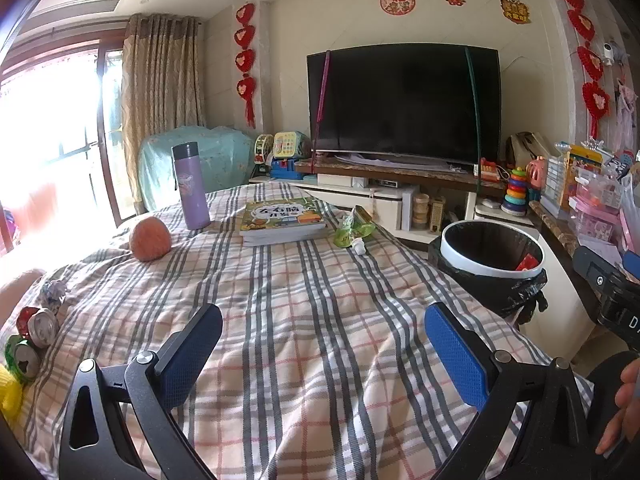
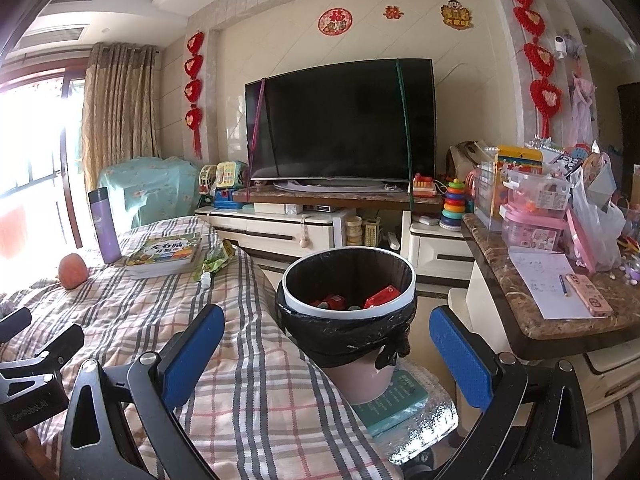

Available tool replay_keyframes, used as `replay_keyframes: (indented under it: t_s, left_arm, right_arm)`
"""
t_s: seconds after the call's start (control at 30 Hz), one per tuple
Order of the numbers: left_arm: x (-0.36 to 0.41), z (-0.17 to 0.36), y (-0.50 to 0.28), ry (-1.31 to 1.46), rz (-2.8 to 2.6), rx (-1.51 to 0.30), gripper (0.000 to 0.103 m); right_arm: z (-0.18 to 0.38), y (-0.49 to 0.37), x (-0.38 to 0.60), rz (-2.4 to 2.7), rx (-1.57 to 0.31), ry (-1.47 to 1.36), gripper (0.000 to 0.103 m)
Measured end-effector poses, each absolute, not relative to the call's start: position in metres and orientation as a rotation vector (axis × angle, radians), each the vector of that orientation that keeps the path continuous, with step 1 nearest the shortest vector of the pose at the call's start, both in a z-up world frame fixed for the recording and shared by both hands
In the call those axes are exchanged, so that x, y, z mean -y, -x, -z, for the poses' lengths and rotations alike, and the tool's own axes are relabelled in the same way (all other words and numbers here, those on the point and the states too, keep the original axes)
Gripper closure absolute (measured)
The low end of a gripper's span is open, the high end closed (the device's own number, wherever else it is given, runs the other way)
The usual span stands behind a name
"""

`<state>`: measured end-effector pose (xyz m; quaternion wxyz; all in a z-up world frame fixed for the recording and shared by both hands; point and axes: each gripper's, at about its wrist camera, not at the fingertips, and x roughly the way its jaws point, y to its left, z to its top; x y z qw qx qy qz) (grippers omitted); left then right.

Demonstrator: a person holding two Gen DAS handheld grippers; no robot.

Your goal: Collect trash

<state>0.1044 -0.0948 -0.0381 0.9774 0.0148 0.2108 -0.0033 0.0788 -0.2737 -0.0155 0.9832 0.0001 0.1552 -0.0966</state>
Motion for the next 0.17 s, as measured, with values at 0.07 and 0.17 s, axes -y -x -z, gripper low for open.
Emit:
replay_keyframes:
  t_s: [0.07,0.17]
  left_arm:
    - [0.0934,0.0378,-0.1048,-0.025,0.013,-0.427,0.001]
    - [0.092,0.0375,-0.1057,-0.019,0.022,-0.43,0.001]
  right_arm:
    - [0.0159,-0.0793,0.2737,0.193,-0.315,-0.004,0.0]
    - [0.0167,-0.0809,0.2742,0.19,-0.32,-0.008,0.0]
